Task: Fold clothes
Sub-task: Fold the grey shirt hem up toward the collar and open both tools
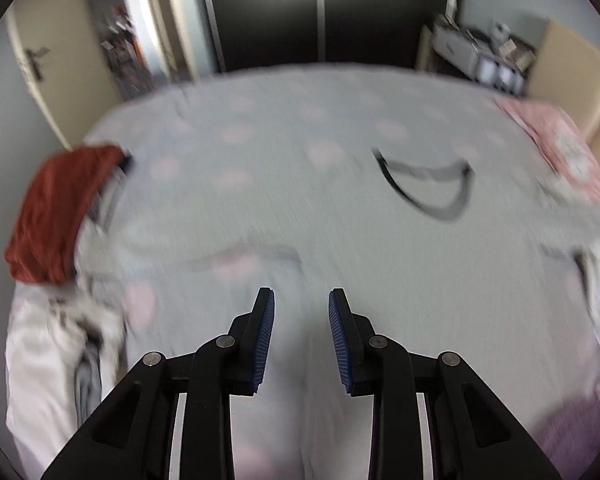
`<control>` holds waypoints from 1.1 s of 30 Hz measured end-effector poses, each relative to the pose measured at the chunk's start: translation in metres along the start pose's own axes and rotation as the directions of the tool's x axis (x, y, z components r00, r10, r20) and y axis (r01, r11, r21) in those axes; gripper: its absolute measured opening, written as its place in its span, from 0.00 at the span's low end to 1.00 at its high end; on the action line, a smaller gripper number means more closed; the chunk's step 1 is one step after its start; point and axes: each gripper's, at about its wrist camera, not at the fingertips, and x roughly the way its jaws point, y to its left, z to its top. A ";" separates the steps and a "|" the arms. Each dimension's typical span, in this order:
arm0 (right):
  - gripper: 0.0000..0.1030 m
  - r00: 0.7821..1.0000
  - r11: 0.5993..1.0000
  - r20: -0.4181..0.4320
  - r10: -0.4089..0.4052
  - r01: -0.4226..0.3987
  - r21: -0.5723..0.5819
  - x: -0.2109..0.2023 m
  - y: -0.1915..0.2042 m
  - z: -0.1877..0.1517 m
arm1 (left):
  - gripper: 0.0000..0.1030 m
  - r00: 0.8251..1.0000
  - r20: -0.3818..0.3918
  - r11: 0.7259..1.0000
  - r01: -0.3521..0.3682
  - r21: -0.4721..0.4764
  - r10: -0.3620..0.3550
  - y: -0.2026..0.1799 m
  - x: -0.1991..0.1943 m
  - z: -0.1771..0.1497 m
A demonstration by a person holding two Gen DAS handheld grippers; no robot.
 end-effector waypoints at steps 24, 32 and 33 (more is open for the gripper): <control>0.05 0.917 0.919 0.062 -0.394 0.393 0.021 0.074 0.006 0.058 | 0.29 0.981 0.121 0.987 -0.144 -0.076 0.153 0.048 0.104 -0.019; 0.05 0.919 0.919 0.081 -0.385 0.390 -0.053 -0.032 0.025 0.102 | 0.29 0.981 0.147 0.992 -0.119 -0.051 0.126 0.043 0.096 -0.017; 0.05 0.923 0.922 0.075 -0.378 0.382 -0.065 -0.045 0.033 0.109 | 0.29 0.981 0.152 0.992 -0.117 -0.049 0.124 0.043 0.094 -0.017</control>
